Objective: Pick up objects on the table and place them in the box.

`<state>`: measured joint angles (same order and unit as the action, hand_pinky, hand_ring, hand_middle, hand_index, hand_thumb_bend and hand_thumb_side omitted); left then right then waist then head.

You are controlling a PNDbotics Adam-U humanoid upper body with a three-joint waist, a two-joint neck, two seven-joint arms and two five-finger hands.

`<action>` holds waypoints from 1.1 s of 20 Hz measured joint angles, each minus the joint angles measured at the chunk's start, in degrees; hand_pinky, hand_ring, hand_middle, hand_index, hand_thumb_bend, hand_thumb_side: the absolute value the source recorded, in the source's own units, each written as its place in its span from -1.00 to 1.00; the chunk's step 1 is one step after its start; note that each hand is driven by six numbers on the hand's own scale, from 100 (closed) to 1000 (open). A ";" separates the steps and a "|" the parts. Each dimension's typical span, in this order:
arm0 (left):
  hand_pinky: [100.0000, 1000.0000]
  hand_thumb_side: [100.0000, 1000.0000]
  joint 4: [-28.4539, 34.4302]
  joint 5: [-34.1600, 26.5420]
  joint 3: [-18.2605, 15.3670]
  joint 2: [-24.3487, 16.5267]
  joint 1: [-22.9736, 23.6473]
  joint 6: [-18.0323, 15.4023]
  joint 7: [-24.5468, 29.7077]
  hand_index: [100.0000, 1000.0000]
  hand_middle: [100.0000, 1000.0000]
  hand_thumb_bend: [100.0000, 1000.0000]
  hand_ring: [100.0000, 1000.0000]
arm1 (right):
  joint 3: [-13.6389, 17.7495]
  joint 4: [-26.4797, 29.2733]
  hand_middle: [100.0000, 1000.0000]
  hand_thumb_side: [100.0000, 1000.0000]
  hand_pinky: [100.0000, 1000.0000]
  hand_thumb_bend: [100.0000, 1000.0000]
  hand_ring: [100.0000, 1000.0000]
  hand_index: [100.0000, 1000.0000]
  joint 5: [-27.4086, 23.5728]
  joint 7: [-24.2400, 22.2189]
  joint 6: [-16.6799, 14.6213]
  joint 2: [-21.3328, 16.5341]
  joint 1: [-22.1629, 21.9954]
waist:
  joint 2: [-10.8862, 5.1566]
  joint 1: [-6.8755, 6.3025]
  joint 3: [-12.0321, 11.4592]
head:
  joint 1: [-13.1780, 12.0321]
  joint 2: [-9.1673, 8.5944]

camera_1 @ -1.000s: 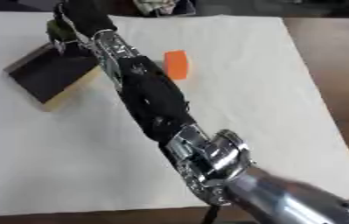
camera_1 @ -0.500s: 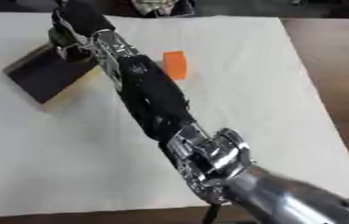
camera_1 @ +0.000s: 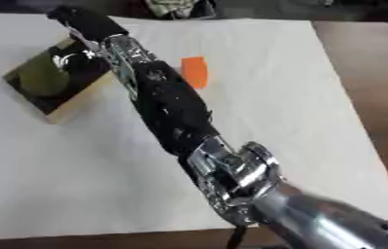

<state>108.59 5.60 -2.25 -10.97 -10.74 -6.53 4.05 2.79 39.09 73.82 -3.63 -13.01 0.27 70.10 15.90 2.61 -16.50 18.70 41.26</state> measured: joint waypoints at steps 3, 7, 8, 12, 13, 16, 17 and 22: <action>-0.08 0.38 -0.03 0.00 0.00 0.00 0.01 0.00 0.00 0.56 0.32 -1.00 0.82 | 0.00 0.06 0.91 -0.14 0.72 -1.00 0.90 0.99 0.21 0.01 0.05 -0.02 0.01 | 0.00 0.00 0.04 | 0.00 0.00; -0.08 0.38 -0.06 0.00 -0.04 0.00 0.14 0.01 -0.01 0.56 0.32 -1.00 0.82 | -0.19 0.09 0.91 -0.15 0.72 -1.00 0.90 1.00 0.14 -0.01 -0.47 -0.65 0.78 | -0.10 0.00 0.68 | -0.13 0.00; -0.08 0.38 -0.08 0.02 -0.08 0.00 0.16 0.02 -0.02 0.56 0.32 -1.00 0.82 | -0.37 0.09 0.90 -0.17 0.72 -1.00 0.90 1.00 -0.24 -0.12 -0.91 -0.98 1.10 | -0.21 0.00 1.06 | -0.27 0.01; -0.08 0.38 -0.11 0.27 -0.56 0.00 0.67 0.15 -0.19 0.56 0.32 -1.00 0.82 | -1.75 0.12 0.89 -0.21 0.73 -1.00 0.89 1.00 -4.58 -1.95 -4.66 -3.35 2.34 | -0.84 0.08 3.15 | -1.20 0.06; -0.08 0.38 -0.12 0.40 -0.74 -0.01 0.76 0.21 -0.29 0.56 0.32 -1.00 0.82 | -2.36 0.15 0.89 -0.22 0.73 -1.00 0.89 1.00 -6.24 -2.92 -6.09 -4.24 2.52 | -0.92 0.15 3.83 | -1.54 0.12; -0.08 0.39 -0.14 0.68 -1.13 -0.06 1.26 0.32 -0.60 0.56 0.32 -1.00 0.82 | -4.29 0.59 0.88 -0.17 0.74 -1.00 0.89 1.00 -11.91 -6.55 -10.30 -7.31 2.54 | -1.27 0.23 5.52 | -2.51 0.48; -0.08 0.39 -0.14 0.76 -1.26 -0.08 1.38 0.37 -0.71 0.56 0.33 -1.00 0.82 | -4.88 0.88 0.88 -0.10 0.74 -1.00 0.89 1.00 -13.82 -7.82 -11.47 -8.24 2.54 | -1.39 0.24 6.00 | -2.77 0.50; -0.08 0.39 -0.25 1.11 -1.57 -0.54 1.87 0.52 -1.05 0.56 0.33 -1.00 0.83 | -6.89 2.44 0.85 0.00 0.76 -1.00 0.90 0.98 -22.53 -14.28 -14.61 -12.74 2.37 | -1.71 0.27 8.06 | -3.78 0.62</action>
<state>108.34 6.72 -3.83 -11.52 -8.87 -6.01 3.00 -4.09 41.53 51.29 -17.91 -27.62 -12.47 72.47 14.19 2.88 -8.45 14.92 41.88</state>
